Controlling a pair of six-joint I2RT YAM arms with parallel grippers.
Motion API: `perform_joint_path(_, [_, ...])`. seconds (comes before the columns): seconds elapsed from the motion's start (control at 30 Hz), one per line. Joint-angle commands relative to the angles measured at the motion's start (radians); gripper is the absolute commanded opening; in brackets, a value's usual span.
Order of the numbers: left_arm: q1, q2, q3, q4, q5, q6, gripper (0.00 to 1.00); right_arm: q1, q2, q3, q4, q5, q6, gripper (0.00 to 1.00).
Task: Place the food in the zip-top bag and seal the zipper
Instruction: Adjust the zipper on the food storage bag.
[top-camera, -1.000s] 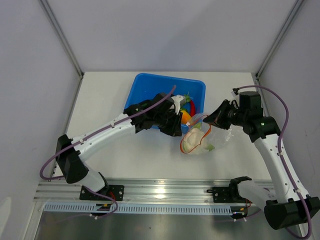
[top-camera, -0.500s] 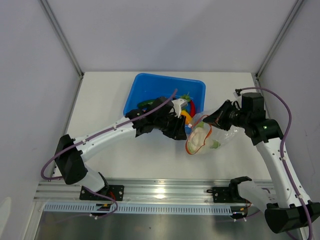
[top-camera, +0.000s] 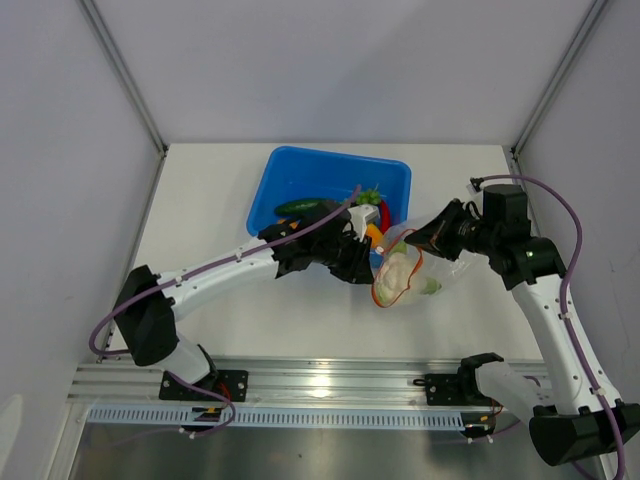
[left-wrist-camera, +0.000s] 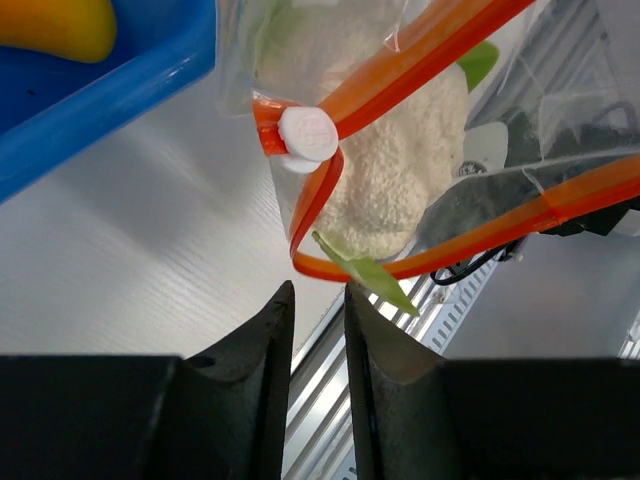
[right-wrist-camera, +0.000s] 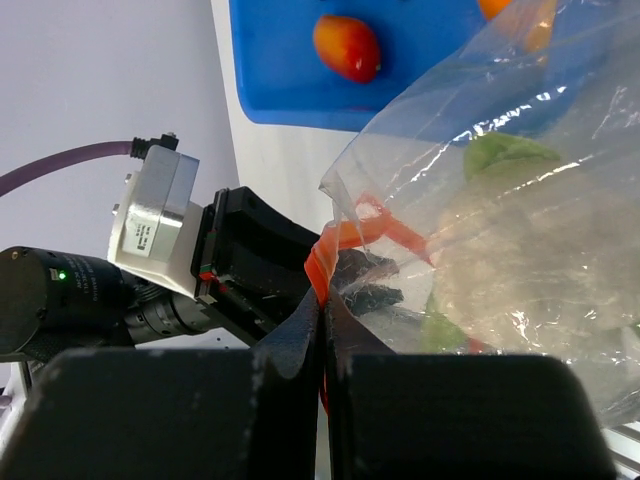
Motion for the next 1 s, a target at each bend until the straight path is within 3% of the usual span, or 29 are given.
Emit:
perform_joint_path(0.0, [-0.007,0.009,-0.008,0.035,0.023,0.005,0.28,-0.005,0.000,0.052,0.040,-0.026,0.004,0.00])
perform_joint_path(0.97, [-0.007,0.121,-0.060,0.124,0.073,-0.010,0.21,-0.026,0.040,0.087,0.043,-0.029,0.004,0.00])
